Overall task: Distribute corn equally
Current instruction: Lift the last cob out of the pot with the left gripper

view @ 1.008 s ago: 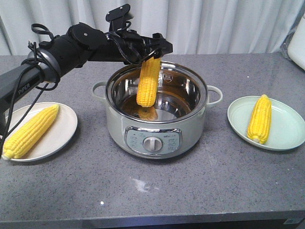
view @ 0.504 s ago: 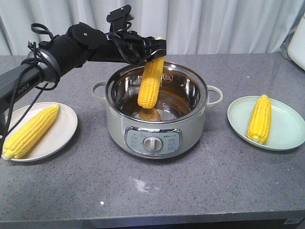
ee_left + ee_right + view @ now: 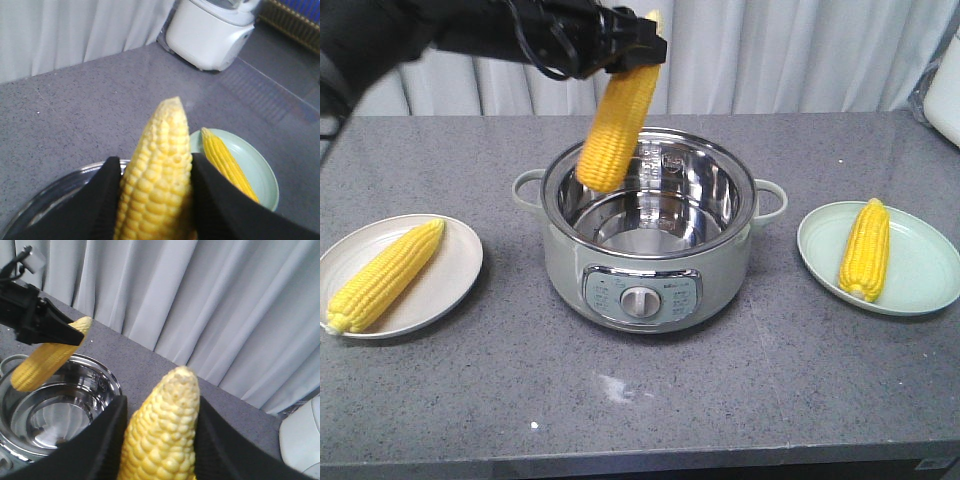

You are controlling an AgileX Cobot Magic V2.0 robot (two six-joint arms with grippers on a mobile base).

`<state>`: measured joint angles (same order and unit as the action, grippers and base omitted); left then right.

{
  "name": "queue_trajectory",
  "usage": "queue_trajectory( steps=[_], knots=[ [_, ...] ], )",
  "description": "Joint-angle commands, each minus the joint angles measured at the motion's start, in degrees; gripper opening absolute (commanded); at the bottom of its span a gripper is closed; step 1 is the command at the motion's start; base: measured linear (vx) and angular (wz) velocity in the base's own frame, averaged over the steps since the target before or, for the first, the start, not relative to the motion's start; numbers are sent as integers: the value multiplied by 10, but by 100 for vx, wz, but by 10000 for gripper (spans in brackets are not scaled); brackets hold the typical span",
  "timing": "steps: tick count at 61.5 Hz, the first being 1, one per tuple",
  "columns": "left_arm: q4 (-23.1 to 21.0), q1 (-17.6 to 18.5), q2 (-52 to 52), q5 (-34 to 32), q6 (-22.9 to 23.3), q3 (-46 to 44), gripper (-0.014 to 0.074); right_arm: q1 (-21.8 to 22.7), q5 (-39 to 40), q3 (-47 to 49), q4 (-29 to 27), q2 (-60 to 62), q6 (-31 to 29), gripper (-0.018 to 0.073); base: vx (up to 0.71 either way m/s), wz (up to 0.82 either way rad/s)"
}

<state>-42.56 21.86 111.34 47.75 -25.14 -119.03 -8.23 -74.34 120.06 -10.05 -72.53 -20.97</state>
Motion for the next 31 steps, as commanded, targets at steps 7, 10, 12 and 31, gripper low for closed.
queue_trajectory(
  steps=[7,10,12,31],
  knots=[
    [35,1,-108,102,9,-20,-8,4,4,9,-2,7,-2,-4,0,0],
    [49,1,-123,125,24,-20,-8,4,4,9,-2,7,-2,-4,0,0],
    [58,1,-133,141,34,-20,-8,4,4,9,-2,7,-2,-4,0,0],
    [76,1,-182,240,62,-20,-8,4,5,9,-4,7,-2,-4,0,0]
  ],
)
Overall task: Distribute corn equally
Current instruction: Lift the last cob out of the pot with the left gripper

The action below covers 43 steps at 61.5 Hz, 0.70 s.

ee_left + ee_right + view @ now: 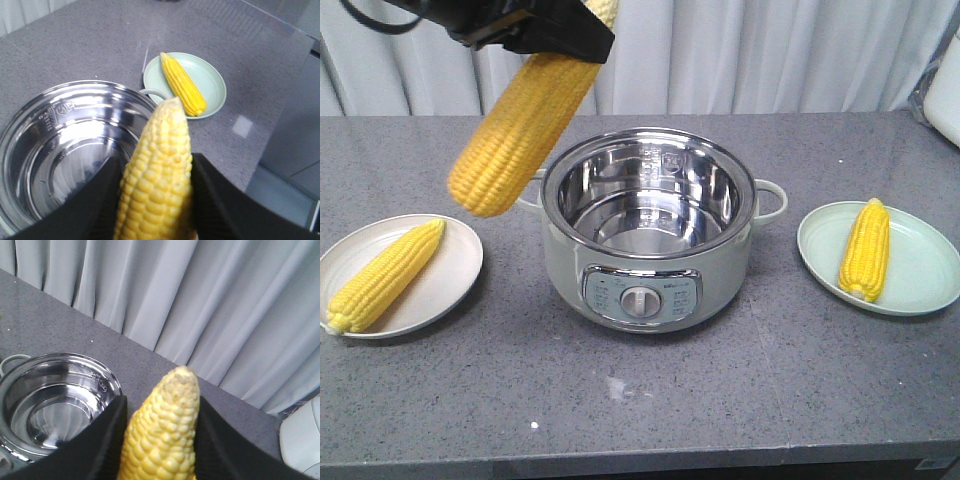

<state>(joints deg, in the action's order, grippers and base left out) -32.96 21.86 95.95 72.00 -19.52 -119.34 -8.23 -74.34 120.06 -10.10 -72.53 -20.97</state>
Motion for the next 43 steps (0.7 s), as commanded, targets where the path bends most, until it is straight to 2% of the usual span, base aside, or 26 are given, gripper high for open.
queue_trajectory(
  steps=[1,43],
  knots=[
    [-23,1,-29,-3,6,-17,-8,4,5,9,-3,7,-2,-4,0,0],
    [-24,1,-28,-3,6,-17,-8,4,5,9,-3,7,-2,-4,0,0]
  ],
)
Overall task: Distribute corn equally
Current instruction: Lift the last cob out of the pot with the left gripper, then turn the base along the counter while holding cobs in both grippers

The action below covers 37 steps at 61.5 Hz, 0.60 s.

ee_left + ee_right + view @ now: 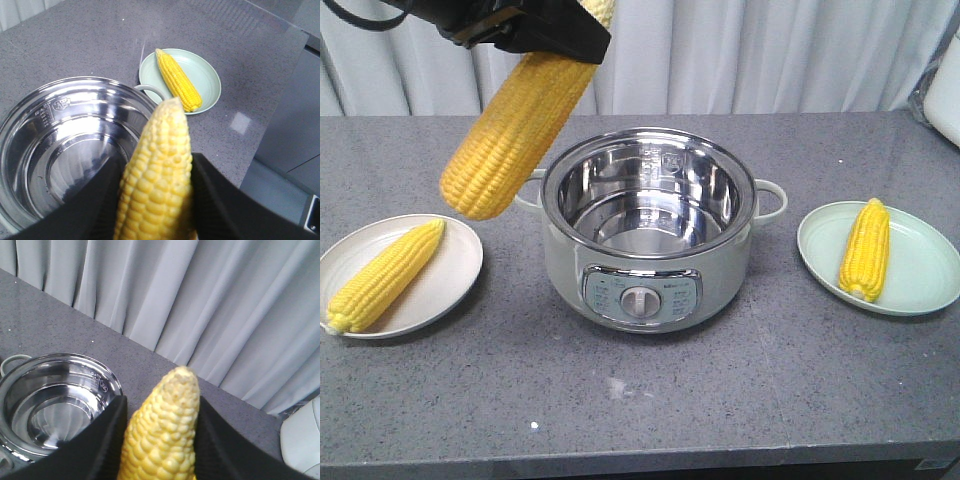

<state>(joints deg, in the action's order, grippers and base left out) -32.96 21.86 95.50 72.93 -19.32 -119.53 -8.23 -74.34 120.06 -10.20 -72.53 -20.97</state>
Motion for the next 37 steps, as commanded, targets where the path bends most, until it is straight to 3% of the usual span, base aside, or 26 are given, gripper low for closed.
queue_trajectory(
  steps=[1,37],
  knots=[
    [-24,1,-23,-13,4,-15,-8,4,5,9,-2,7,-2,-4,0,0],
    [-24,1,-23,-13,4,-15,-8,4,5,9,-2,7,-2,-4,0,-2]
  ],
)
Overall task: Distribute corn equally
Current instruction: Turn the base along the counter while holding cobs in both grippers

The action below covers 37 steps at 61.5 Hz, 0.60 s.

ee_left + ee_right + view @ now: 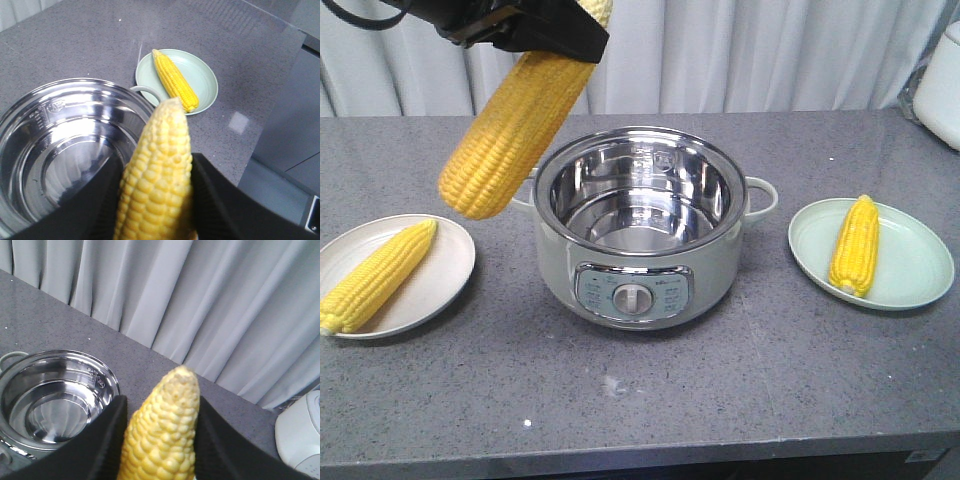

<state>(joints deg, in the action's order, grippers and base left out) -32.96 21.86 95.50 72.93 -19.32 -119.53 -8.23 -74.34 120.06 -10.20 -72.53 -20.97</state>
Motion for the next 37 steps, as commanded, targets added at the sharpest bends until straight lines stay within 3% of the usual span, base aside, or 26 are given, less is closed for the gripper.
queue_trajectory(
  steps=[1,37],
  knots=[
    [-24,1,-23,-13,4,-15,-8,4,5,9,-2,7,-2,-4,-2,-8],
    [-24,1,-23,-13,4,-15,-6,4,5,9,-2,7,-2,-4,-3,-17]
  ],
)
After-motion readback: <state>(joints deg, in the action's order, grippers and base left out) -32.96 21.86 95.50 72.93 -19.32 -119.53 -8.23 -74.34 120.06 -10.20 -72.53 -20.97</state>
